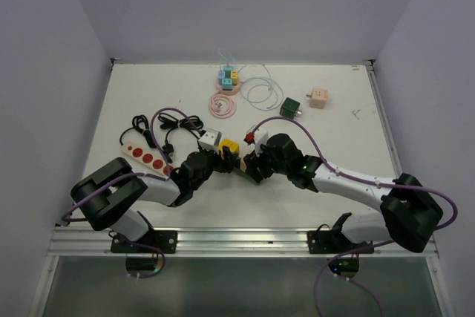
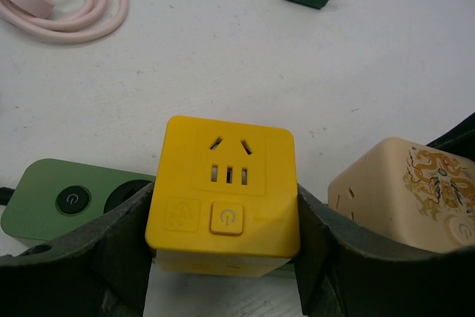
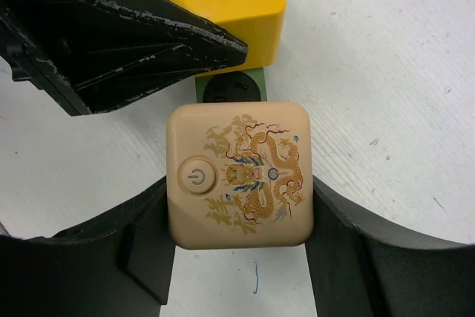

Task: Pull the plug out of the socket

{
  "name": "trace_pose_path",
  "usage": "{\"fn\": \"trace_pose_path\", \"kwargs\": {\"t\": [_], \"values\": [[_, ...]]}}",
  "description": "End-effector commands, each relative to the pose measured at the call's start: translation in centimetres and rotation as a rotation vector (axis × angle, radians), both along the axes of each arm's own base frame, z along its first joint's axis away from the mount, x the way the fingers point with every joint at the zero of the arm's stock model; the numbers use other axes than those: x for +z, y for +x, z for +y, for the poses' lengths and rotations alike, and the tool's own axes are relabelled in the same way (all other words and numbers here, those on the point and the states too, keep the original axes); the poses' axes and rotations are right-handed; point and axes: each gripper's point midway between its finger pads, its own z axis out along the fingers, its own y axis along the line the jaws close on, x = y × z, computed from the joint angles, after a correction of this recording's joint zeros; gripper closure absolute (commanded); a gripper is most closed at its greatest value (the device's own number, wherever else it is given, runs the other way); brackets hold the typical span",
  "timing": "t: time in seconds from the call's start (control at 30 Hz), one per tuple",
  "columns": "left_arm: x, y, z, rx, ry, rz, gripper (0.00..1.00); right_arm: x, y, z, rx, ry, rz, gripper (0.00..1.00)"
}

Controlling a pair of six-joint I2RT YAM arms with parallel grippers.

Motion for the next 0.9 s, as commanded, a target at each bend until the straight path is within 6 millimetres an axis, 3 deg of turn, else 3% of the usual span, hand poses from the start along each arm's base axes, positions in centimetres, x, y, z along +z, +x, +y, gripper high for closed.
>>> {"fn": "trace_pose_path", "kwargs": {"t": [0.0, 0.13, 0.3, 0.43, 0.57, 0.6, 0.67, 0.7, 0.77, 0.83, 0.87], "values": [[-9.1, -4.2, 3.7, 0.031, 0.201, 0.318, 1.0, 7.1, 1.0, 2.9, 0.032, 0.138, -0.177, 0.66], [-8.9, -3.9, 3.4, 0.027, 0.206, 0.317, 1.0, 7.7, 0.0, 3.4, 0.037, 0.06, -0.255, 0.66], [-8.9, -3.9, 3.4, 0.03, 0.211, 0.322, 1.0, 8.8, -0.3, 2.6, 0.009, 0.097, -0.28, 0.65], [-8.6, -3.7, 3.3, 0.034, 0.212, 0.319, 1.0, 7.4, 0.8, 0.5, -0.102, 0.049, -0.254, 0.64], [-8.3, -3.8, 3.6, 0.04, 0.22, 0.325, 1.0, 6.2, 3.4, -4.5, -0.353, 0.134, -0.159, 0.61], [-7.8, -3.6, 3.5, 0.046, 0.212, 0.315, 1.0, 5.1, 4.5, -6.9, -0.442, 0.138, -0.136, 0.6], [-7.1, -3.5, 3.5, 0.047, 0.208, 0.312, 0.99, 5.5, 5.3, -8.7, -0.532, 0.226, -0.094, 0.57], [-6.6, -3.3, 3.2, 0.041, 0.204, 0.306, 0.99, 5.2, 6.5, -11.1, -0.624, 0.249, -0.08, 0.57], [-5.8, -3.2, 3.1, 0.038, 0.209, 0.304, 0.96, 5.5, 8.0, -14.1, -0.757, 0.337, -0.045, 0.57], [-4.6, -2.6, 2.7, 0.036, 0.201, 0.285, 0.94, 5.3, 8.9, -15.3, -0.812, 0.407, 0.004, 0.55], [-4.1, -2.6, 2.8, 0.04, 0.209, 0.288, 0.92, 5.1, 10.0, -17.8, -0.916, 0.467, 0.033, 0.54]]}}
